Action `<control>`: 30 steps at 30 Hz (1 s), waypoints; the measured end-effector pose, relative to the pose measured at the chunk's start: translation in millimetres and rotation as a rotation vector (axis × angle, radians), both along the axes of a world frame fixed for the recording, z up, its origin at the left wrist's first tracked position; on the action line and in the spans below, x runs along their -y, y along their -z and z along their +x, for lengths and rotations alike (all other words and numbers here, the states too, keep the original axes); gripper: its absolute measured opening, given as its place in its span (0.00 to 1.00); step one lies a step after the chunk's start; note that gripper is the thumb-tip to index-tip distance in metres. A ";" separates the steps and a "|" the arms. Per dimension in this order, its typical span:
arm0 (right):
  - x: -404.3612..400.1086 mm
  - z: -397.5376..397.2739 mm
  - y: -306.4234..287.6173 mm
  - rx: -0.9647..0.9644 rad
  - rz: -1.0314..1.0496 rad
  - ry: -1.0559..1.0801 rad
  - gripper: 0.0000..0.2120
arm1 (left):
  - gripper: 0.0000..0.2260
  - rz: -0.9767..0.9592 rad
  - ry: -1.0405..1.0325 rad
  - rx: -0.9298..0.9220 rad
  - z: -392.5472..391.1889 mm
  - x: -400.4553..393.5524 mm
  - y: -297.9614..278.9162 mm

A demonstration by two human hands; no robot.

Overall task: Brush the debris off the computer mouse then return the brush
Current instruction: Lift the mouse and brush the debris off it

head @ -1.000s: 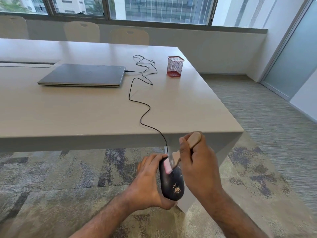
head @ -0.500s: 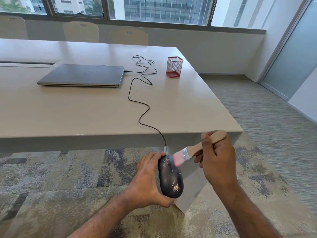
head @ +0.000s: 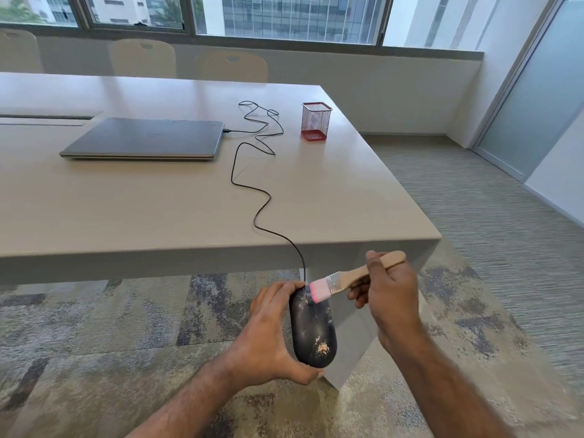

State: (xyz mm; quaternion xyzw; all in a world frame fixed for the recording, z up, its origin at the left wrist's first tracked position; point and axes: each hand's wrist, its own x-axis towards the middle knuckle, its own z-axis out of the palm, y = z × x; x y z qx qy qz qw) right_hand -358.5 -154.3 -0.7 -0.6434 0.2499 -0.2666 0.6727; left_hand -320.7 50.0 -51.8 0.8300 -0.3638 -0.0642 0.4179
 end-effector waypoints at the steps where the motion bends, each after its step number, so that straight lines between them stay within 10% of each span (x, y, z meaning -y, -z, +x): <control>1: -0.8 0.3 2.8 -0.020 0.010 0.011 0.11 | 0.51 -0.001 0.004 -0.001 0.1 -0.1 -0.5; 30: -9.6 -36.3 -12.9 0.164 -0.113 -0.076 0.07 | 0.51 -0.018 -0.074 -0.083 9.4 -8.8 0.2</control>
